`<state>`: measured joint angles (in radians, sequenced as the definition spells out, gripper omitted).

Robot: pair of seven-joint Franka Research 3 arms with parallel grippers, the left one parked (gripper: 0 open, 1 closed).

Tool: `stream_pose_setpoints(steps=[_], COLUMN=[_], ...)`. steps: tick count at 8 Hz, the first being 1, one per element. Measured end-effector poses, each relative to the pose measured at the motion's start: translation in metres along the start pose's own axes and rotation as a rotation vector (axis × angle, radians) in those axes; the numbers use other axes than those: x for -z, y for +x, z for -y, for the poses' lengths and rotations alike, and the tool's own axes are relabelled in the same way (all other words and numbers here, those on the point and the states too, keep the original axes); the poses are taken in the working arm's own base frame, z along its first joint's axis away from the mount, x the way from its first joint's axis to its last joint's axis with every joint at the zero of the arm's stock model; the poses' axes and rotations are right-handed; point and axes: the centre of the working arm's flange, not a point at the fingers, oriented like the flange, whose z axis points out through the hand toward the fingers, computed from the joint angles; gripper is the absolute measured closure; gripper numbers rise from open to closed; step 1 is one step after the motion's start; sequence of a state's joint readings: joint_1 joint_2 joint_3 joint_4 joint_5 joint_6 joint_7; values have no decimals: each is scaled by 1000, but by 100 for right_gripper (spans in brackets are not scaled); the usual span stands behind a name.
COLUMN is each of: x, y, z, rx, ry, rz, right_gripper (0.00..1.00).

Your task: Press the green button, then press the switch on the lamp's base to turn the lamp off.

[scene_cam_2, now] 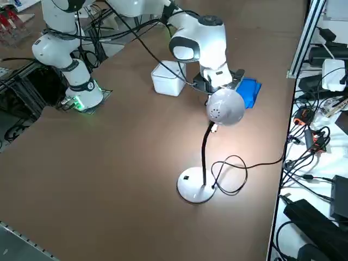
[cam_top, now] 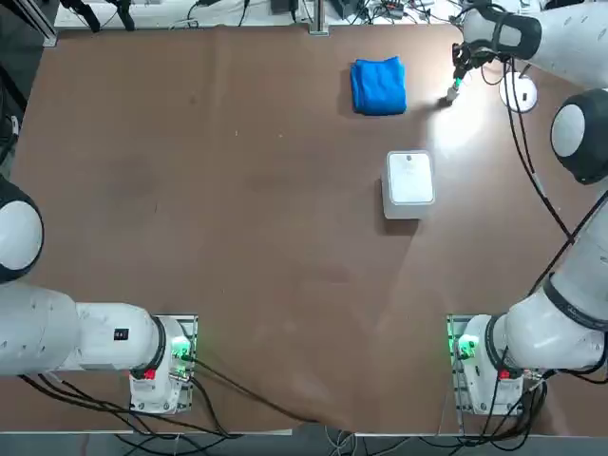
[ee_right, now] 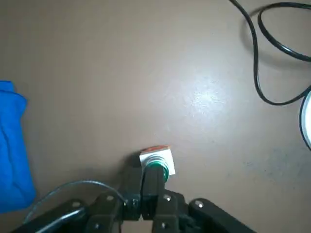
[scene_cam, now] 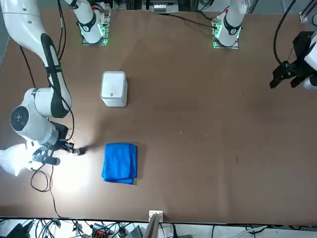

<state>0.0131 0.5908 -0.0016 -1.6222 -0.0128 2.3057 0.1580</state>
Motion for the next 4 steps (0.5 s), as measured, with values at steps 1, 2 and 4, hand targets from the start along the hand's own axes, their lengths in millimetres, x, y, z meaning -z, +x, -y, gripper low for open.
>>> stream_pose_setpoints(steps=[1,2,4], x=[-1,-2,-7], y=[0,-1,-2], z=[0,0,0], rx=[0,0,0], ry=[0,1,3], rz=[-1,-6,-16], right_gripper=[99,99,99])
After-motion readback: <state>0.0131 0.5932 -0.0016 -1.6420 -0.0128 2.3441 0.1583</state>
